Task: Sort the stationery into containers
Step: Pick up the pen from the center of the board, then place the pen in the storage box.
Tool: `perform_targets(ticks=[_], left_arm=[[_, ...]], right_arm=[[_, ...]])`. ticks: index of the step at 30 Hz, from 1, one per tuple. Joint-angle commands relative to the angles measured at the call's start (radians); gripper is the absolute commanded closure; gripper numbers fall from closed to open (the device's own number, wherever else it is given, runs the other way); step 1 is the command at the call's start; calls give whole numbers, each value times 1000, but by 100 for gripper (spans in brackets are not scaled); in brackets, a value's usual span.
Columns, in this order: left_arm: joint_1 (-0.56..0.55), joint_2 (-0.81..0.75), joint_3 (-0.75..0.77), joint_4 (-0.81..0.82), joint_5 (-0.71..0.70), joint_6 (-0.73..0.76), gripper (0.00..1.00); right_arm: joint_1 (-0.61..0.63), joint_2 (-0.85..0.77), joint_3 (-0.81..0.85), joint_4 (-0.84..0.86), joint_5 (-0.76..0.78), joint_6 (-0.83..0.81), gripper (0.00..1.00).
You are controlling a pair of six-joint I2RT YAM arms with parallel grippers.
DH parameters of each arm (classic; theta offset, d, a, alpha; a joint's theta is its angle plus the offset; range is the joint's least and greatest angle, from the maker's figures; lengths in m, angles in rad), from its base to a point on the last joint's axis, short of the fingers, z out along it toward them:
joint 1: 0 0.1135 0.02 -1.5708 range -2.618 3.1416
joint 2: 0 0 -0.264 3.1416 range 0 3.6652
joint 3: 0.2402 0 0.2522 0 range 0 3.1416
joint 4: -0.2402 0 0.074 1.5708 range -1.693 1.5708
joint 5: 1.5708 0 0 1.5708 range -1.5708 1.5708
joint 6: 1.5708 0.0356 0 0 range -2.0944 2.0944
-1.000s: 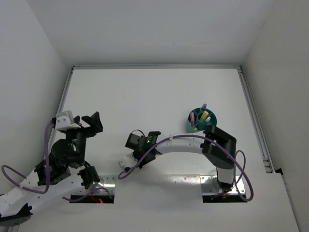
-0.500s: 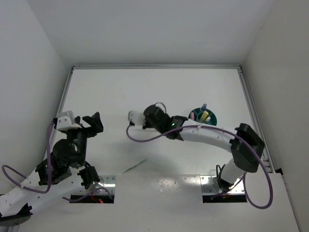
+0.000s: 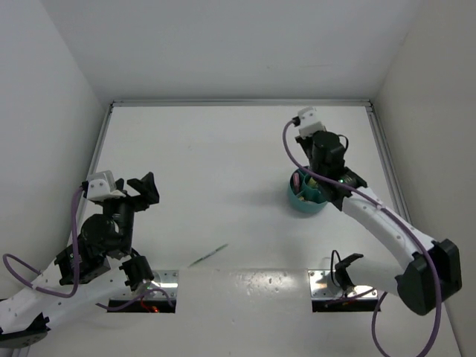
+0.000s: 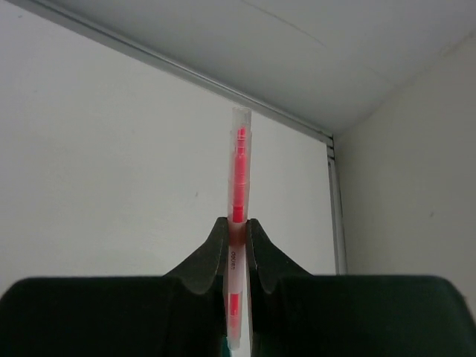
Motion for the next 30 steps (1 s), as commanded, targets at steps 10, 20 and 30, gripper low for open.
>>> perform_targets(ticks=[10, 20, 30], left_arm=[[10, 1, -2, 27, 53, 17, 13], [10, 1, -2, 27, 62, 26, 13], [10, 1, -2, 27, 62, 26, 13]], right_arm=[[-257, -205, -266, 164, -66, 363, 100], [-327, -193, -350, 218, -181, 476, 100], [-375, -139, -381, 218, -284, 556, 100]])
